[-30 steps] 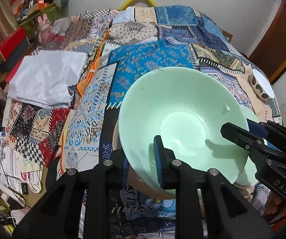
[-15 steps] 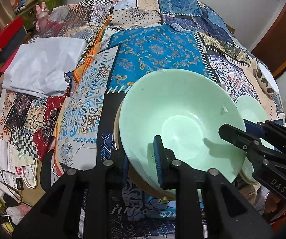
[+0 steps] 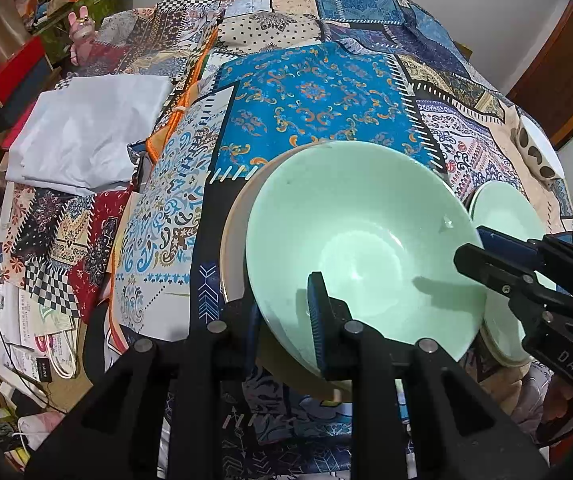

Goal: Organize plates and bowls
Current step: 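Lower the mint green bowl into the pink bowl and open both tools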

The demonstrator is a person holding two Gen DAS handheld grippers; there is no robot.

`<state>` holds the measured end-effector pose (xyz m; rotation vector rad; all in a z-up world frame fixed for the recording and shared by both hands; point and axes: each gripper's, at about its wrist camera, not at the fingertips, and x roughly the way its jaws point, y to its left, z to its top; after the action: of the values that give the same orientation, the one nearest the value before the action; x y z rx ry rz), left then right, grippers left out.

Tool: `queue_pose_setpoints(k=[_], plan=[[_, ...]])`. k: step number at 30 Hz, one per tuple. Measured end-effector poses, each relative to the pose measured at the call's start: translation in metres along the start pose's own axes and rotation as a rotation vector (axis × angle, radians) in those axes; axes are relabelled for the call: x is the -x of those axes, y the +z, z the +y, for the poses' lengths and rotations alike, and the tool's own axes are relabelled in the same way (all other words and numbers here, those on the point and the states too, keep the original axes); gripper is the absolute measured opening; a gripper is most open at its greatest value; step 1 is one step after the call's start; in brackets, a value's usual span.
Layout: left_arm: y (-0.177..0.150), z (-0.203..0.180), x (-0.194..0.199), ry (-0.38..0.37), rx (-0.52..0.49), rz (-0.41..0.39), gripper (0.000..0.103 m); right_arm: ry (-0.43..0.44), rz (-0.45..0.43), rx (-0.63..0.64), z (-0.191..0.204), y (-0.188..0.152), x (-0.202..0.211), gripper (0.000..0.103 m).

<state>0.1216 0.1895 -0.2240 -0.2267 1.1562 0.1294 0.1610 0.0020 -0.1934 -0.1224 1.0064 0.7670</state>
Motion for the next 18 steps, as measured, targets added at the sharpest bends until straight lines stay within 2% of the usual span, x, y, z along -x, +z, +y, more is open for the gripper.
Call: queue_pose_setpoints(k=[9, 12, 18], plan=[[0.004, -0.006, 0.01, 0.064, -0.002, -0.005, 0.025, -0.019, -0.048, 0.003, -0.009, 0.001, 0.022, 0.027], [0.006, -0.007, 0.018, 0.091, 0.005, -0.022, 0.032, -0.024, -0.068, -0.004, -0.016, 0.001, 0.033, 0.027], [0.011, -0.024, 0.047, 0.108, -0.031, -0.113, 0.042, -0.061, -0.134, -0.022, -0.035, 0.001, 0.067, 0.027]])
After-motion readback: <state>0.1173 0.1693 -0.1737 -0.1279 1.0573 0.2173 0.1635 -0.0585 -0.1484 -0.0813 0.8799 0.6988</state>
